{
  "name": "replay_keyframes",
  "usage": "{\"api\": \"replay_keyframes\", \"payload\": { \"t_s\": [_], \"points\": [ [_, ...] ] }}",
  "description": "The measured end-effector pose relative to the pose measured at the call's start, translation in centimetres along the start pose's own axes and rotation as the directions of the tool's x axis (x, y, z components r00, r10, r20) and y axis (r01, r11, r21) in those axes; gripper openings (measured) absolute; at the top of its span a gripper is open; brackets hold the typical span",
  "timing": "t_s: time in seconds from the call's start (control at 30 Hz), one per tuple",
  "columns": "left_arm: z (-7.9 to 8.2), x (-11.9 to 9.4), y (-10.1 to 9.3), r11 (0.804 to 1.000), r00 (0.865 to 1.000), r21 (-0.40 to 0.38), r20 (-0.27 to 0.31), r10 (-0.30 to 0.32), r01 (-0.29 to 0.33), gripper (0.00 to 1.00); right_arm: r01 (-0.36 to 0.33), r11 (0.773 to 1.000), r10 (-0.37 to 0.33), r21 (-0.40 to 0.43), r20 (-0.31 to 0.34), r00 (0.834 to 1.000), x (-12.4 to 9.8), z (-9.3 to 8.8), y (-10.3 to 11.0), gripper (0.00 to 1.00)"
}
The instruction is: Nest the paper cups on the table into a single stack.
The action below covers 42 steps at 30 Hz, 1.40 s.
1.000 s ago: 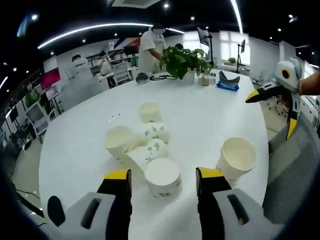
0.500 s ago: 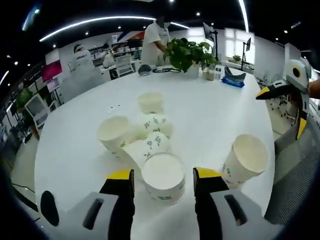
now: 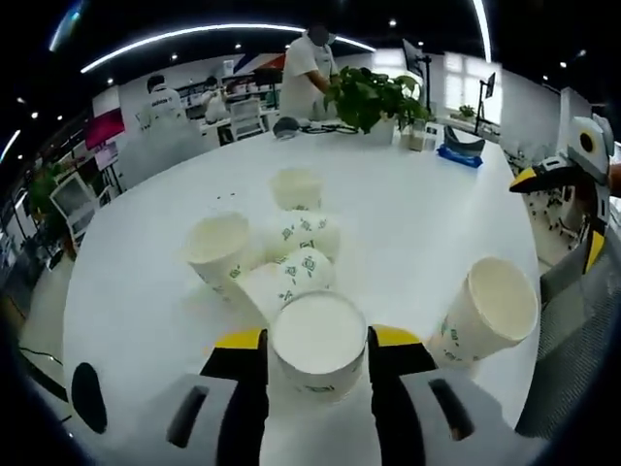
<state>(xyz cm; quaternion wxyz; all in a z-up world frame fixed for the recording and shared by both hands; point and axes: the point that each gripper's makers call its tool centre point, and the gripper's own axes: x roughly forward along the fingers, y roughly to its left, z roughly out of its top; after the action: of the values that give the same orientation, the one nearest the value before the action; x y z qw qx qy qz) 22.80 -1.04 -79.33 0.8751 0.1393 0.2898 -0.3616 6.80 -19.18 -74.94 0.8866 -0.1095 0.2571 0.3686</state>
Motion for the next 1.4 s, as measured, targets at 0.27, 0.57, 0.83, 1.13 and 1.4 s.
{"api": "replay_keyframes", "payload": {
  "t_s": [0.27,0.57,0.83,1.13,1.4],
  "points": [
    [-0.2,0.1,0.1,1.000,1.000,-0.001,-0.004,0.001,-0.001,0.36,0.002,1.000,-0.002,0.006,0.001,1.000,0.0,-0.1,-0.1,0.91],
    [-0.3,-0.3,0.2,1.000,1.000,0.001,0.002,0.007,-0.007,0.35,0.003,1.000,-0.003,0.008,0.003,1.000,-0.1,-0.3,-0.2,0.91],
    [-0.1,-1.0,-0.4,1.000,1.000,0.000,0.008,0.001,-0.001,0.35,0.004,1.000,-0.004,0.006,0.013,1.000,-0.1,0.1,-0.2,0.91],
    [-0.2,-2.3,-0.9,1.000,1.000,-0.009,0.021,-0.013,0.014,0.35,-0.001,1.000,0.001,0.007,0.026,1.000,0.1,0.5,-0.2,0.90],
    [0.0,-3.3,-1.2,1.000,0.999,-0.011,0.033,-0.015,0.016,0.35,-0.009,1.000,0.009,-0.001,0.030,0.999,0.3,1.0,0.1,0.90]
  ]
}}
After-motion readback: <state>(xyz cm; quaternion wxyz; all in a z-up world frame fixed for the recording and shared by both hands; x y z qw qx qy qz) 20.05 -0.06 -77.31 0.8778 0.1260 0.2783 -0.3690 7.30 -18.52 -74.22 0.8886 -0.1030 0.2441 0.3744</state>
